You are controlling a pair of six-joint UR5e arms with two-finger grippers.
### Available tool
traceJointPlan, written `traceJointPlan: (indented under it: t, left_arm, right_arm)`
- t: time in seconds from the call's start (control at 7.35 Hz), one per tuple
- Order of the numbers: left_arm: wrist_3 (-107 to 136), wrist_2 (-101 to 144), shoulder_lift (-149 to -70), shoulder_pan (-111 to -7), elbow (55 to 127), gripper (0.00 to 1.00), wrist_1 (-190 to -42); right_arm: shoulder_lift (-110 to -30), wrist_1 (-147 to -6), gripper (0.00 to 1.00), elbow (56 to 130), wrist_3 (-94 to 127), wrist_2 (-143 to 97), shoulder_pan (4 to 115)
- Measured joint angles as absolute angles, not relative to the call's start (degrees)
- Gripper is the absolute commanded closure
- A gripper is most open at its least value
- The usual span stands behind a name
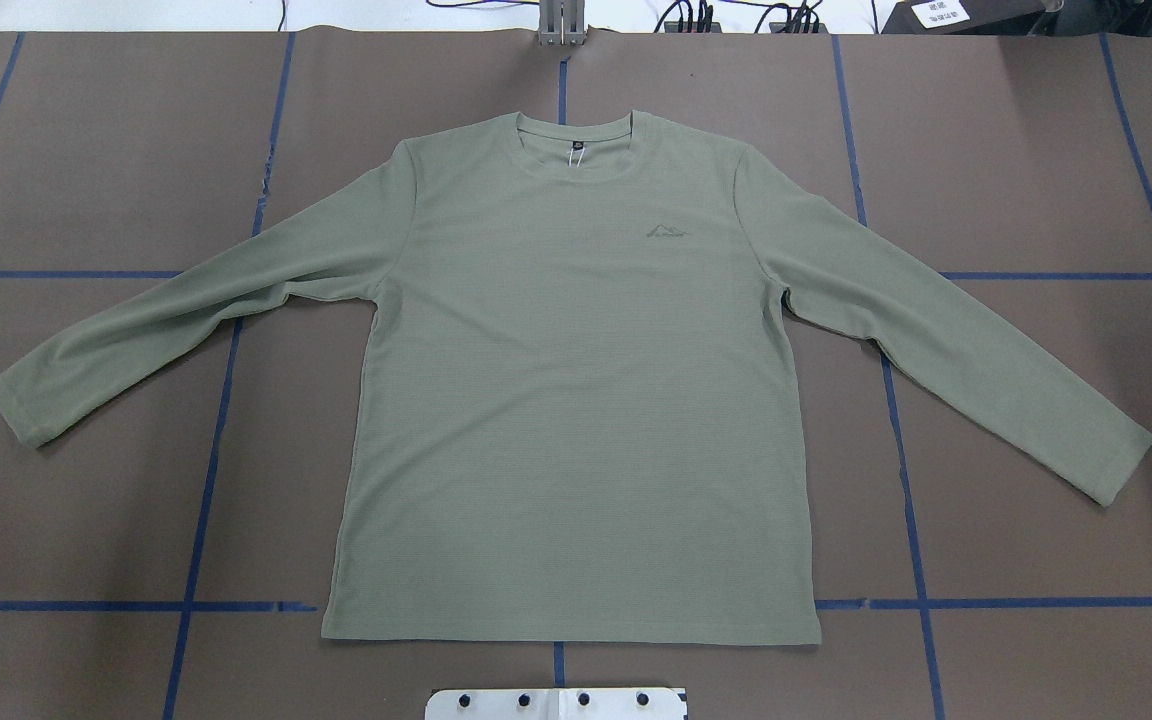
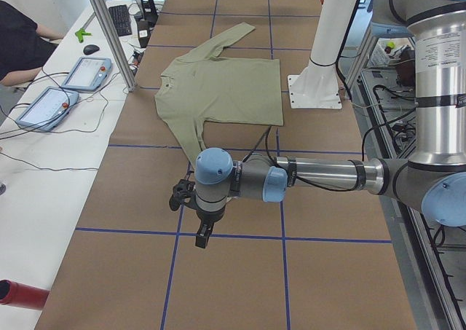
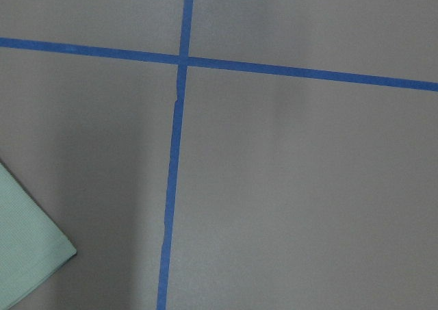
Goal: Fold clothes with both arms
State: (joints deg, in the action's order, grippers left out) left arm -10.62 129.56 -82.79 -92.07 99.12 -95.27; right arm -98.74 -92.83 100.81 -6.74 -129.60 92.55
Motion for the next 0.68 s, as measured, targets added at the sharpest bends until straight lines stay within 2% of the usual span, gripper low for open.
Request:
traceJointPlan:
  t: [0.68]
  left_arm:
    - [-10.54,129.54,-82.5,-91.77,105.49,0.0,-96.32]
  right_arm:
    - [-97.56,-88.22,0.0,101.29,-6.33,-130.13,89.97]
